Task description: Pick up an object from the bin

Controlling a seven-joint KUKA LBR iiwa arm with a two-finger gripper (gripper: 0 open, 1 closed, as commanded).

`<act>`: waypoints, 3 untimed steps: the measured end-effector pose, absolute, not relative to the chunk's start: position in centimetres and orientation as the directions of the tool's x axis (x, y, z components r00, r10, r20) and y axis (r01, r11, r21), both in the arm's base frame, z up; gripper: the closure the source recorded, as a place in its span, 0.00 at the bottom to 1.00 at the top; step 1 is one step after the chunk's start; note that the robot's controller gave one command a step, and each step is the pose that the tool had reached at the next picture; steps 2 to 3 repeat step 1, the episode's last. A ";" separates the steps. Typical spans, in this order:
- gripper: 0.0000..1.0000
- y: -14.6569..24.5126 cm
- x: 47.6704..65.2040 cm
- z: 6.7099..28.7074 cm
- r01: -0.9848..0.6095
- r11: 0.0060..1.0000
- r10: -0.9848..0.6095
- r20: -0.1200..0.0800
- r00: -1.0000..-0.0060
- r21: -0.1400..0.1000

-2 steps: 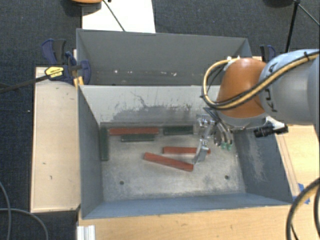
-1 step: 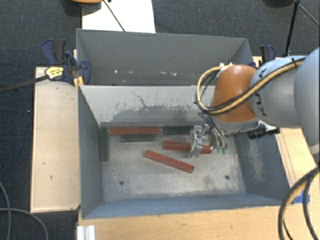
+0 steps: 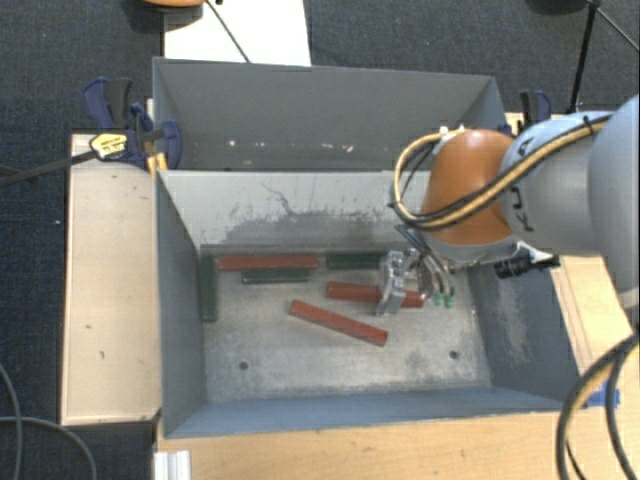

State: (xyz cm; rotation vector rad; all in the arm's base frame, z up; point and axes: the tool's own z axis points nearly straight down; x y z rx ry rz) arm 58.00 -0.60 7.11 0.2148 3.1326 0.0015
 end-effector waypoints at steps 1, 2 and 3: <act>1.00 -2.3 55.8 20.1 0.139 0.990 0.139 -0.002 -0.990 0.001; 1.00 -2.3 55.8 20.1 0.139 0.990 0.139 -0.002 -0.990 0.001; 1.00 -2.3 55.8 20.1 0.139 0.990 0.139 -0.002 -0.990 0.001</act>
Offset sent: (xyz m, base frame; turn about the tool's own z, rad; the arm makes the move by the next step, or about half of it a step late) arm 0.0000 0.0000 0.0000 0.0000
